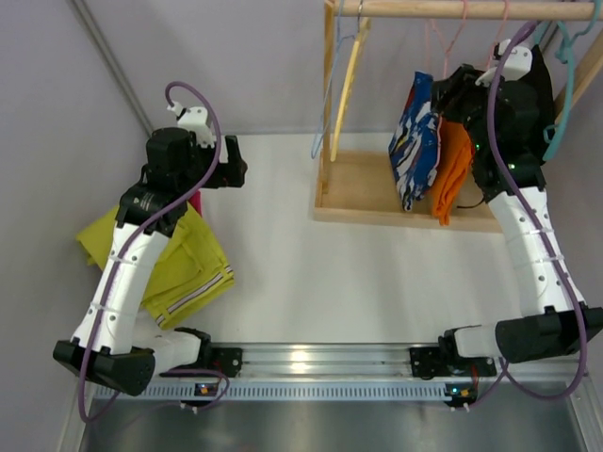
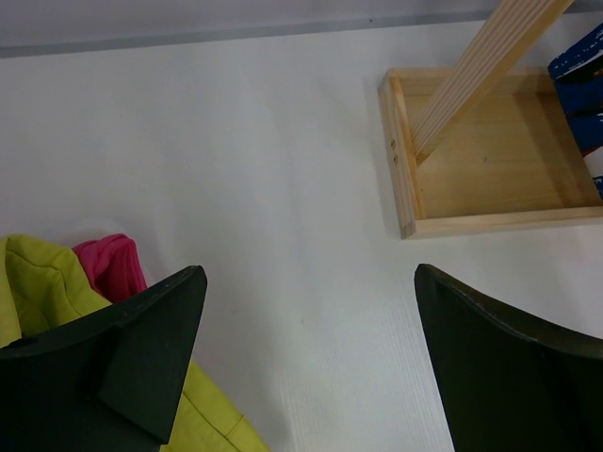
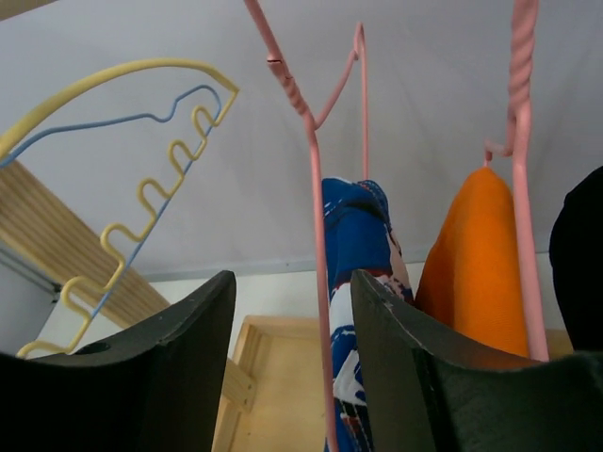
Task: Remove the trousers from the hanger
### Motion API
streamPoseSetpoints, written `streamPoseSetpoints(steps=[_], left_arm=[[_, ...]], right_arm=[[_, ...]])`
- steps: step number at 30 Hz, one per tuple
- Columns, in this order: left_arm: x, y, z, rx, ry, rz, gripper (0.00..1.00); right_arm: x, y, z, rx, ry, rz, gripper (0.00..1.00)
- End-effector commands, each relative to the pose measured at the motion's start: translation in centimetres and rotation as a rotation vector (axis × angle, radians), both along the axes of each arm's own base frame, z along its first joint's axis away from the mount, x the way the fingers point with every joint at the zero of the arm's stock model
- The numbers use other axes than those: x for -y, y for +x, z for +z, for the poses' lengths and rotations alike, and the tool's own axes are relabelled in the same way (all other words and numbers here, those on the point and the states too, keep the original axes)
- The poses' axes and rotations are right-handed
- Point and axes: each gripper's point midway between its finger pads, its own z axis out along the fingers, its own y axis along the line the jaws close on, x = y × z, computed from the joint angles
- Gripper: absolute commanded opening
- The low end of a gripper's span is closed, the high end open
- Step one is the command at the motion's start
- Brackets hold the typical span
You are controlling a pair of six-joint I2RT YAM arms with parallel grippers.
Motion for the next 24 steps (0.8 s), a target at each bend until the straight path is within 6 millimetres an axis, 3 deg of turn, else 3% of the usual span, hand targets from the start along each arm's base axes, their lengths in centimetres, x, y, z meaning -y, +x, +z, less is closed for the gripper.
streamPoseSetpoints(steps=[1, 7, 14, 18, 24], left_arm=[[0.1, 0.6, 3.0, 0.091, -0.028, 0.001, 0.98], [0.2, 1.1, 2.6, 0.08, -0.023, 0.0, 0.98], [0.3, 1.3, 2.3, 0.071, -0.015, -0.002, 0.98], [0.3, 1.5, 2.1, 0.067, -0.012, -0.003, 0.98], [0.4, 1.7, 1.7, 0.058, -0.011, -0.002, 0.98]], right_arm=[[0.8, 1.2, 3.0, 0.132, -0.017, -0.069, 0.54], [-0.1, 3.4, 2.3, 0.13, -0.041, -0.038, 0.58], [-0.1, 5.7, 2.3, 0.158, -0.051, -0.059, 0.53], [-0.1, 6.3, 2.3, 0.168, -0.05, -0.064, 0.34], [-0.2, 5.2, 4.5, 0.22, -0.024, -0.048, 0.08]])
